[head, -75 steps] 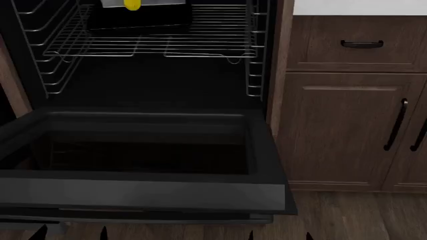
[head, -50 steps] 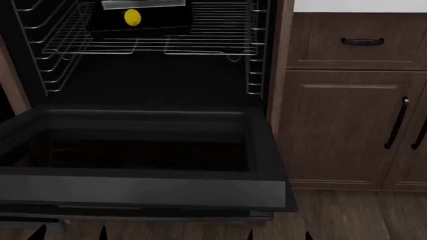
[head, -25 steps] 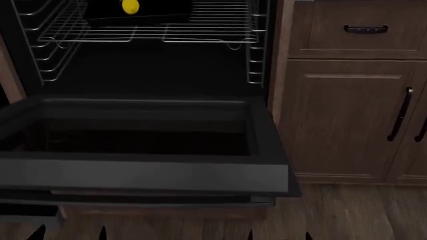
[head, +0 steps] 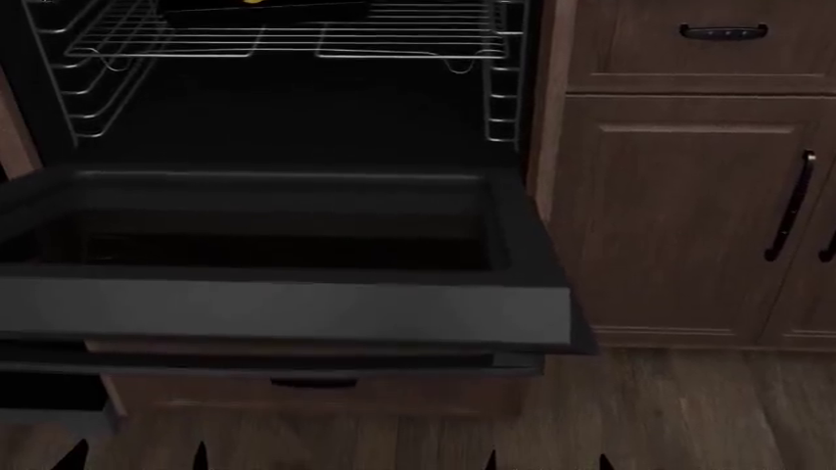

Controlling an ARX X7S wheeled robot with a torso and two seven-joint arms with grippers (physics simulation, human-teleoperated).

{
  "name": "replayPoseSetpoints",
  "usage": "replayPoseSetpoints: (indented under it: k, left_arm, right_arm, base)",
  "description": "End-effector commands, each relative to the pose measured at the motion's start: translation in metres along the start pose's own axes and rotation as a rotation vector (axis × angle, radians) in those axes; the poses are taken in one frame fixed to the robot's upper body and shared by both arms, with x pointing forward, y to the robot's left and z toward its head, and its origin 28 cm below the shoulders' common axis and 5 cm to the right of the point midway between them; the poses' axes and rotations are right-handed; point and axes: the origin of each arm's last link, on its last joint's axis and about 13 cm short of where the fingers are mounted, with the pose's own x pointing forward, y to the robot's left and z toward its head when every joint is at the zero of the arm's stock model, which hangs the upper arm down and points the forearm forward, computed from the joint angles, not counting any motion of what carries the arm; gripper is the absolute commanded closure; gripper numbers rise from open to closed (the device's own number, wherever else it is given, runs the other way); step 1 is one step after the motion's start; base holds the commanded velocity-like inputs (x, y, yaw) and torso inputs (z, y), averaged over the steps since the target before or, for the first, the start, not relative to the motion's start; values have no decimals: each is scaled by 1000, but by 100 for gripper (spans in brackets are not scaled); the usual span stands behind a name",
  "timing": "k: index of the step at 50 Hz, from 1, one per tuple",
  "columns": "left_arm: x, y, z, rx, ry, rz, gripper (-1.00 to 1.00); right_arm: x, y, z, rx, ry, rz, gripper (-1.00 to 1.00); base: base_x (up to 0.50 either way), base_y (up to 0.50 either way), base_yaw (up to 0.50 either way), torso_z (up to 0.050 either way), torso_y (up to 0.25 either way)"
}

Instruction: Close the oven door

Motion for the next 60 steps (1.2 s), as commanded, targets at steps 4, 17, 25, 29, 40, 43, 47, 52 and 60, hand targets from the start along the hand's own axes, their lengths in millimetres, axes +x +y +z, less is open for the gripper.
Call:
replayPoseSetpoints:
  k: [4, 17, 25, 29, 40, 43, 47, 52, 60]
  left_arm:
    - [-1, 0, 0, 5, -1, 1, -100]
    - [-1, 0, 0, 7, -1, 1, -100]
    - [-1, -1, 0, 11, -5, 4, -100]
    - [-1, -1, 0, 13, -7, 3, -100]
    - [-1, -1, 0, 11, -6, 2, -100]
    - [-1, -1, 1, 9, -5, 1, -100]
    - [0, 0, 0, 8, -4, 5, -100]
    - [0, 0, 0, 6, -1, 5, -100]
    - [0, 0, 0, 9, -3, 5, -100]
  right_arm:
    - [-1, 0, 0, -3, 0, 2, -100]
    - [-1, 1, 1, -9, 5, 0, -100]
    - [0, 0, 0, -8, 5, 1, -100]
    - [0, 0, -1, -9, 5, 1, -100]
    - [0, 0, 0, -8, 6, 0, -100]
    - [0, 0, 0, -6, 6, -2, -100]
    - [0, 0, 0, -4, 7, -4, -100]
    - [1, 0, 0, -3, 8, -6, -100]
    - [0, 0, 0, -6, 7, -3, -100]
  base:
    - [0, 0, 0, -50, 0]
    - [0, 0, 0, -50, 0]
    - [0, 0, 0, -50, 0]
    - [0, 0, 0, -50, 0]
    - [0, 0, 0, -50, 0]
    - [0, 0, 0, -50, 0]
    - [0, 0, 0, -50, 0]
    - [0, 0, 0, -50, 0]
    - [0, 0, 0, -50, 0]
